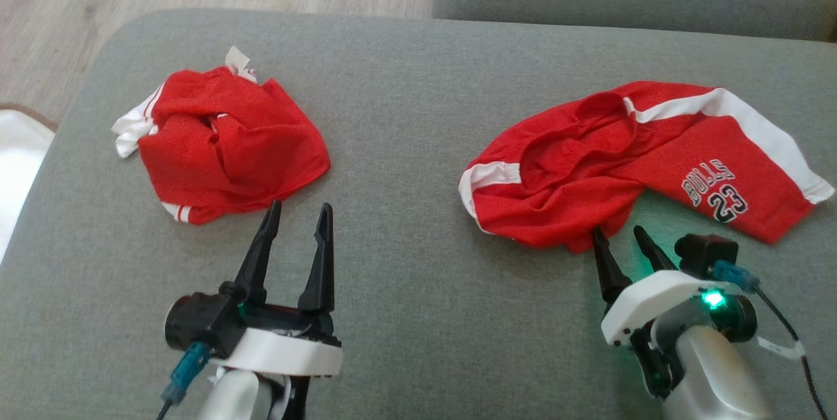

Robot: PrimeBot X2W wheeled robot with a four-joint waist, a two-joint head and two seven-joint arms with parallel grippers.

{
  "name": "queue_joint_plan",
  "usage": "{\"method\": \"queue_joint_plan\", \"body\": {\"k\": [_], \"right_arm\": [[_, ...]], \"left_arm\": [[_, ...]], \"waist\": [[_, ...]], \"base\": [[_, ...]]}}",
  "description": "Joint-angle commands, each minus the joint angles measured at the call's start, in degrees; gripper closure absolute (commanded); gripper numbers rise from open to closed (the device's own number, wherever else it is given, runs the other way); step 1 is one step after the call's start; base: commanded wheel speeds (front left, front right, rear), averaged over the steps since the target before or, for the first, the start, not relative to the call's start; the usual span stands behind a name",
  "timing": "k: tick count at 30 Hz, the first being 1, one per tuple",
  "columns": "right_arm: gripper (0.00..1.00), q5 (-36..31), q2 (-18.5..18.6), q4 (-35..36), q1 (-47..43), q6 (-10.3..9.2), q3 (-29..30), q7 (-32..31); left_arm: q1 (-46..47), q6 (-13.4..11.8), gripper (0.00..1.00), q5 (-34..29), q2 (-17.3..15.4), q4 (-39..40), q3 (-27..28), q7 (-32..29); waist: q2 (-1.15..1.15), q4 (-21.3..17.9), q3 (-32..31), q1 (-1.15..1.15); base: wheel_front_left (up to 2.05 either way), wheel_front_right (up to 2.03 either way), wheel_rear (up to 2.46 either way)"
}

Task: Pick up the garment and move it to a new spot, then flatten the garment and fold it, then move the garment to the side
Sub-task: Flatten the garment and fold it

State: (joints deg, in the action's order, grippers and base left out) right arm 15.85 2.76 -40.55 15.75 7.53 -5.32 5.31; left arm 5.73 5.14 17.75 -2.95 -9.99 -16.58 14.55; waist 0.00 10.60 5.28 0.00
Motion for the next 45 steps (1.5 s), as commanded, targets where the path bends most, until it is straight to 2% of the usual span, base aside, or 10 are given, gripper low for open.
{"method": "queue_joint_plan", "body": {"k": [1,6,8,13,20,25,33,35,39,45], "right_arm": [[0.0,0.09,0.12,0.46,2.78,-0.04,-1.58,-0.02],[0.0,-1.47,0.12,-5.89,5.84,-0.04,-2.26,-0.94],[1.0,-1.74,0.12,-7.64,6.73,-0.04,-3.0,-0.66],[1.0,-2.94,0.12,-9.38,8.25,-0.04,-2.48,2.78],[1.0,-11.85,1.09,-5.97,6.16,-0.04,9.4,4.43],[1.0,-16.91,3.49,3.37,1.55,-0.04,18.65,-0.66],[1.0,-22.25,2.36,18.64,-5.0,-0.04,29.97,-12.22],[0.0,-23.45,1.55,21.5,-5.79,-0.04,31.34,-13.06],[0.0,-22.62,0.44,25.48,-6.45,-0.04,29.44,-12.02],[0.0,-16.49,0.15,29.84,-7.21,-0.04,20.29,-5.49]], "left_arm": [[3.05,0.26,0.0,0.32,0.07,1.72,1.69,0.45],[3.58,0.26,0.0,0.48,0.07,1.64,1.48,0.45],[3.62,0.23,0.0,0.5,0.07,1.57,1.56,0.45],[3.14,-0.06,0.0,0.3,0.07,1.43,2.36,0.45],[1.98,-0.35,0.0,0.32,0.07,2.1,3.31,0.45],[0.99,-0.69,0.0,0.73,0.07,2.69,3.24,0.45],[-0.04,-1.16,0.0,1.14,0.07,3.31,2.75,0.45],[-0.11,-1.17,0.0,1.15,0.07,3.34,2.6,0.45],[-0.15,-1.1,0.0,1.07,0.07,3.38,2.51,0.45],[-0.15,-0.89,0.0,0.99,0.07,3.2,2.71,0.45]], "waist": [[0.0,0.56,0.59,0.0],[0.0,1.45,1.33,0.0],[0.0,1.52,1.32,0.0],[0.0,0.11,0.75,0.0],[0.0,-4.72,-1.88,0.0],[0.0,-7.31,-3.72,0.0],[0.0,-8.92,-5.0,0.0],[0.0,-8.88,-5.1,0.0],[0.0,-8.66,-5.1,0.0],[0.0,-8.28,-5.01,0.0]], "base": [[0.0,0.0,0.0],[0.0,0.0,0.0],[0.0,0.0,0.0],[0.0,0.0,0.0],[0.0,0.0,0.0],[0.0,0.0,0.0],[0.0,0.0,0.0],[0.0,0.0,0.0],[0.0,0.0,0.0],[0.0,0.0,0.0]]}}
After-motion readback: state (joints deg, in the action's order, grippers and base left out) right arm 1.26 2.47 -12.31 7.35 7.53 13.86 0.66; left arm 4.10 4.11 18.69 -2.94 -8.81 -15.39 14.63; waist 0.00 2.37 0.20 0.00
